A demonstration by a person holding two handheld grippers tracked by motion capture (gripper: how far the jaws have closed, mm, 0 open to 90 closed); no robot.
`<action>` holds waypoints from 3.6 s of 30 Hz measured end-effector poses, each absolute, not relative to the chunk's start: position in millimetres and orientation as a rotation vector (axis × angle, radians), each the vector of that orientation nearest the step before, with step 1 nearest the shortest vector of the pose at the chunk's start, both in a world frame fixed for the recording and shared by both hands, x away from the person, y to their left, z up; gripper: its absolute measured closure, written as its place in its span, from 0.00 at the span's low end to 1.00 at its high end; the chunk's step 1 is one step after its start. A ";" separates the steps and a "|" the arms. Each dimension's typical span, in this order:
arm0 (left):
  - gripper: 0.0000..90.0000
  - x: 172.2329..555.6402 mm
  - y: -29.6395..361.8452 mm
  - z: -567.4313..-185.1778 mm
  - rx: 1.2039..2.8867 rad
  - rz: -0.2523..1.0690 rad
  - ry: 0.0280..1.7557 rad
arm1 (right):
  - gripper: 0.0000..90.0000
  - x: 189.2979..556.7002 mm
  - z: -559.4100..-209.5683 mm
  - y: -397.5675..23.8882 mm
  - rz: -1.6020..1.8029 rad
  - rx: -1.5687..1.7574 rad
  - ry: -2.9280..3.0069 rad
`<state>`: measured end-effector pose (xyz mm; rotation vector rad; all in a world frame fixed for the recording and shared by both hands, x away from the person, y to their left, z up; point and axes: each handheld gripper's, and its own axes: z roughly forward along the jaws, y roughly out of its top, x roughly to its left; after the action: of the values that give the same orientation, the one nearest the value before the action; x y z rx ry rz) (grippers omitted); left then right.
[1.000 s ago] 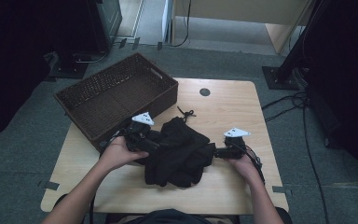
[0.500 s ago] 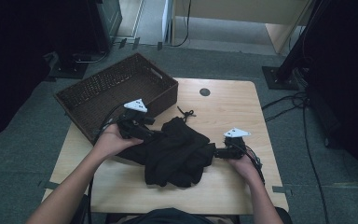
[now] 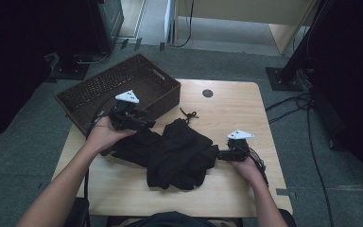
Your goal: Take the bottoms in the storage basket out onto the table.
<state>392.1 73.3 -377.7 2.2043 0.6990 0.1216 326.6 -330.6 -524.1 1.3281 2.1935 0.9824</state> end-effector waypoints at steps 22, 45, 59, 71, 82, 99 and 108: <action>0.56 449.7 91.2 -387.1 2.189 0.163 0.827 | 0.16 328.1 -524.0 -329.5 0.987 1.331 2.196; 0.87 464.3 72.8 -408.4 2.320 0.111 0.783 | 0.16 328.7 -523.9 -328.4 0.985 1.337 2.194; 0.89 464.3 75.1 -408.1 2.309 0.137 0.838 | 0.16 328.5 -523.9 -328.0 0.982 1.342 2.191; 0.89 470.5 101.7 -408.0 2.223 0.214 1.044 | 0.16 328.6 -523.9 -328.0 0.983 1.340 2.191; 0.89 481.3 148.8 -407.9 2.091 0.324 1.299 | 0.16 328.6 -523.9 -328.0 0.982 1.339 2.191; 0.88 527.0 165.2 -407.5 1.952 0.407 1.531 | 0.16 330.3 -523.9 -322.2 0.982 1.333 2.192; 0.87 534.9 166.9 -407.7 1.929 0.394 1.547 | 0.16 329.5 -523.9 -321.3 0.981 1.343 2.186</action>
<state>534.9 166.9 -407.7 1.9288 1.5473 0.3937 329.5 -321.3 -523.9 1.3431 2.1857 0.9811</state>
